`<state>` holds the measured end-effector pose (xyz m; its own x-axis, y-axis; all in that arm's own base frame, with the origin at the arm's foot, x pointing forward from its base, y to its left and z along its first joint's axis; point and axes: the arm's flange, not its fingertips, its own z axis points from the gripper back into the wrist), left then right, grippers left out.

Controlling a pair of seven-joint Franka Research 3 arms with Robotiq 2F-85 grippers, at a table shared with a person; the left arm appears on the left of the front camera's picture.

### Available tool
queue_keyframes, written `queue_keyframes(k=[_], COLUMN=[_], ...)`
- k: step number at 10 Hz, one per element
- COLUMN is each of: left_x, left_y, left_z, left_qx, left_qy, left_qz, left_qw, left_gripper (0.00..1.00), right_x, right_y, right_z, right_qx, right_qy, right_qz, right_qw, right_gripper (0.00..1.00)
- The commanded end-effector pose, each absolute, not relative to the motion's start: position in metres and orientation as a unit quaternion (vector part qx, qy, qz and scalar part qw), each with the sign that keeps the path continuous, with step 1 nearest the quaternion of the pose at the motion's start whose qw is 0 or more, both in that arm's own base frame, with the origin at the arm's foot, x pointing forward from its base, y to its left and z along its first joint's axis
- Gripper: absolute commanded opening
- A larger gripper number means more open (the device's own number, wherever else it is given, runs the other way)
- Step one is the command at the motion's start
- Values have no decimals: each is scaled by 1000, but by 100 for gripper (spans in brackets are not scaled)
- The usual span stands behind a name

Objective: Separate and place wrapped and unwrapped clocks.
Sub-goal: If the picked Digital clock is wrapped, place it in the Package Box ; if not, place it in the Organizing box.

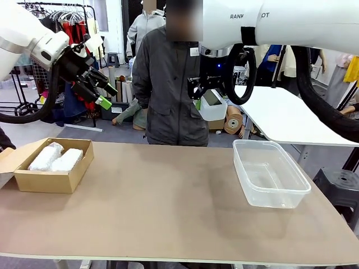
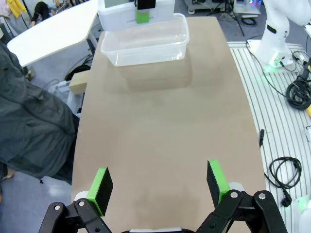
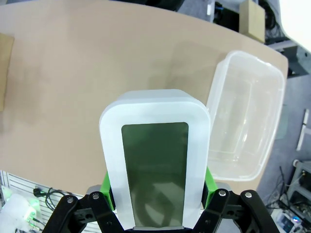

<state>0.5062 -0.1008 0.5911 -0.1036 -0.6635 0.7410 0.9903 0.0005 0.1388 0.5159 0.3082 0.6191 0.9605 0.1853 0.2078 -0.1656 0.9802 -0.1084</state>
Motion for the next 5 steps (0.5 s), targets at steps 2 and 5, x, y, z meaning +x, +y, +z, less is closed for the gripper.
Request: queue_keyframes(k=[2,5], left_x=[505,505], left_y=[-99,-99], left_z=[591,591], left_qx=[-239,-239], left_qy=[-331,-331], left_qz=[-668,-668], left_qw=[623,623], left_gripper=[100,100], right_x=[515,517], right_y=[306,301], right_z=[623,619], right_qx=[-45,-45], right_qy=[-112,-103], right_qz=[88,87], right_qw=[989,990], right_gripper=[0,0])
